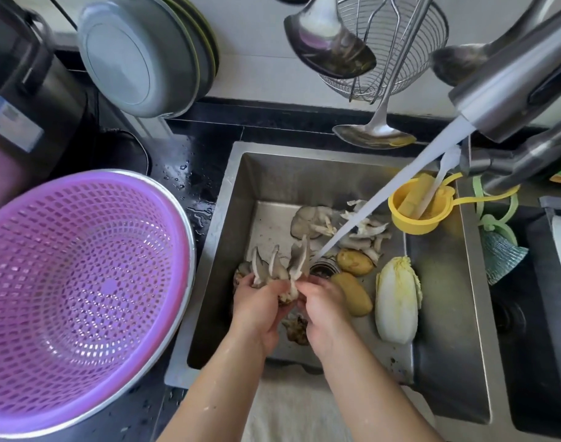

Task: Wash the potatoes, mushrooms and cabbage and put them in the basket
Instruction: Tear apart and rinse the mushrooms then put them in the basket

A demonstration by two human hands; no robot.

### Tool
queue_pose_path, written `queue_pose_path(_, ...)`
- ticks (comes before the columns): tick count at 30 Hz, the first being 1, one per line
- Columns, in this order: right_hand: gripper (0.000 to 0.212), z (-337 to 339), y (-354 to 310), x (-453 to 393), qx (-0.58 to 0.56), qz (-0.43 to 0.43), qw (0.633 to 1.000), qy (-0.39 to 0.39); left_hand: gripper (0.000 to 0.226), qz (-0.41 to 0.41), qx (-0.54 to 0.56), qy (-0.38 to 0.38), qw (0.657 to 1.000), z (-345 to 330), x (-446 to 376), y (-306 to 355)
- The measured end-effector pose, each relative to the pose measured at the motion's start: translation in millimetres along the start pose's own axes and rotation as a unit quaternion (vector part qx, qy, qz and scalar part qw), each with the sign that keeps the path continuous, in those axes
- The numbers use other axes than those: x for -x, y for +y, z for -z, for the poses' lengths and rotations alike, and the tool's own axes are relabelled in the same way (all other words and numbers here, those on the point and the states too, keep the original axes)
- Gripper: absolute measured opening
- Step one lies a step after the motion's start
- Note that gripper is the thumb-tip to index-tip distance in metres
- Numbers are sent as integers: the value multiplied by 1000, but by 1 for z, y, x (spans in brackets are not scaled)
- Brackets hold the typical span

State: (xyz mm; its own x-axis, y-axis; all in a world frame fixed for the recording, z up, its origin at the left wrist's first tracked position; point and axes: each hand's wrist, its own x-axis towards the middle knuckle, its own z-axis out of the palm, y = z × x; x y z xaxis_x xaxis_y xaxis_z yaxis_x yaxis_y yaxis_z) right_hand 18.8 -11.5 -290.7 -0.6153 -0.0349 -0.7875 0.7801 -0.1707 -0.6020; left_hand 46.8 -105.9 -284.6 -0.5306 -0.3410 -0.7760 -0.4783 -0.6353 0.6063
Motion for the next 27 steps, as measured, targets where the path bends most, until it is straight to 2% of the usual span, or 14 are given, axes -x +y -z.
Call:
queue_pose_path(3,18,5,-2,-1,-93,-13,995,-17,25,24,21,27,999,-1,-1,4)
queue_pose_path(5,18,9,-5,-2,-147,-45,987,-48,21,48,42,29,997,2,-2,7)
queue_pose_path(8,23,19,-10,-3,-190,-101,973,-89,24,82,68,-36,994,8,1,9)
queue_pose_path(14,30,47,-17,-8,-226,-135,957,-120,30,136,121,-123,976,23,13,8)
queue_pose_path(18,29,58,-17,-8,-289,-133,935,-155,34,130,123,-131,975,24,11,10)
queue_pose_path(21,11,50,-13,-6,-210,-126,962,-123,32,106,96,-98,985,17,3,6)
queue_pose_path(24,12,31,-7,-1,-44,-65,993,-94,33,57,15,-92,994,9,2,0)
queue_pose_path(27,19,13,-2,1,20,6,996,-91,47,5,-75,-99,992,3,3,-6)
